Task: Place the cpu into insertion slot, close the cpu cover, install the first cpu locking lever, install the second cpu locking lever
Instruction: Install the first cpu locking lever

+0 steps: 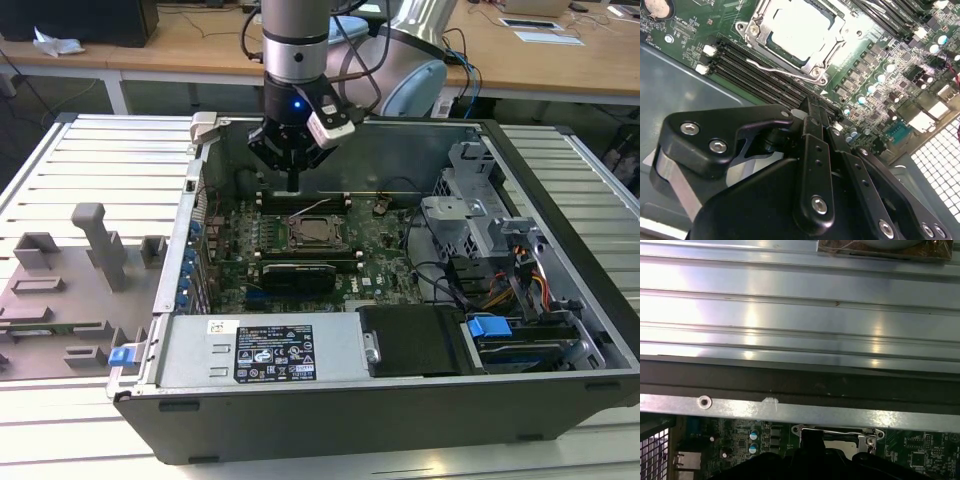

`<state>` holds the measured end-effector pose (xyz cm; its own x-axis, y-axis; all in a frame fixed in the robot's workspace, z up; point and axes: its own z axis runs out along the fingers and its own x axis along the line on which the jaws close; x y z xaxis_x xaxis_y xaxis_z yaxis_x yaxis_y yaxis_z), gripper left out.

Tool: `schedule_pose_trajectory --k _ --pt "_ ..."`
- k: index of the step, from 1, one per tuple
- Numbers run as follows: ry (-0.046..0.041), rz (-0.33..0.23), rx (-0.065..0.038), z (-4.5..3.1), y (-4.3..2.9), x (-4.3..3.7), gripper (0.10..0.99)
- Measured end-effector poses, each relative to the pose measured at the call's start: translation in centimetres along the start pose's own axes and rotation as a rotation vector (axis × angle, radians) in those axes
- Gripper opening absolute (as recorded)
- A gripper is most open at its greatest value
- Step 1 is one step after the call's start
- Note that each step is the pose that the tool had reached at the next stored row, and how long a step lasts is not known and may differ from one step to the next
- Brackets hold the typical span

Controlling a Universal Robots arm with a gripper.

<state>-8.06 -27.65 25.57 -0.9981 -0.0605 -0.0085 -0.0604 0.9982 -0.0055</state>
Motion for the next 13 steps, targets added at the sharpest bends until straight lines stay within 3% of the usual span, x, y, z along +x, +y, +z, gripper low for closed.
schedule_pose_trajectory --k 10,13 --pt "0.0006 0.0 0.0 0.69 -0.01 -0.12 0.106" --pt "0.0017 0.0 0.0 1.28 0.0 -0.14 0.106"
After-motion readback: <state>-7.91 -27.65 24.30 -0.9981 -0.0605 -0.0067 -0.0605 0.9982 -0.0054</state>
